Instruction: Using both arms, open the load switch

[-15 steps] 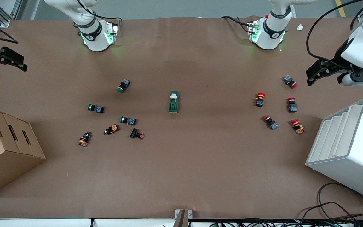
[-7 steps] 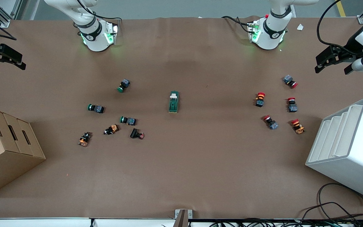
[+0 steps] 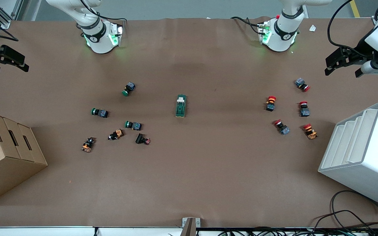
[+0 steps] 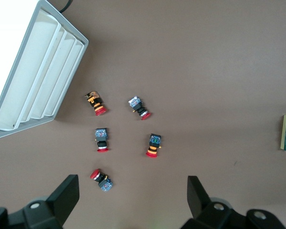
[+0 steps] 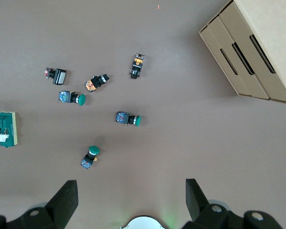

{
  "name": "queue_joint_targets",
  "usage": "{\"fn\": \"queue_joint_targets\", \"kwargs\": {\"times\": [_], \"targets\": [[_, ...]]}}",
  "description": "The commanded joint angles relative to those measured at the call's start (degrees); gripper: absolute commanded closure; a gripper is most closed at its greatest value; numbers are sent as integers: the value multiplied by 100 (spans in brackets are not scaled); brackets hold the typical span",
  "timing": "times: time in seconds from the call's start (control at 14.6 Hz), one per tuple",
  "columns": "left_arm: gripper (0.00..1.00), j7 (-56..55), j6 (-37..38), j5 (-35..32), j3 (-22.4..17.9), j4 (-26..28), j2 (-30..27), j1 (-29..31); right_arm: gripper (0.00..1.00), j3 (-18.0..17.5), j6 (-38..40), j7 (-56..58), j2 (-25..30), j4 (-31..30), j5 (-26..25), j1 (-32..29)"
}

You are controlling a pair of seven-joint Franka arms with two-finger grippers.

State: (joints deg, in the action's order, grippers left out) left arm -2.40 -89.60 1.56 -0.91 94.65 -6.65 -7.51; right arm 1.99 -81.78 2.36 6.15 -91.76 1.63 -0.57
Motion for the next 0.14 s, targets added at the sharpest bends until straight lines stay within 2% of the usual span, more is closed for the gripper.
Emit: {"fn": "queue_joint_targets", "kwargs": {"times": [0.0,0.07], "targets": [[0,3,30,-6,-23,-70,15,-14,0,-67,-14,-43,211,-220,92,-92],[0,2,30,-6,-23,-96,15,-14,0,-76,-14,-34,211,-220,92,-92]]}}
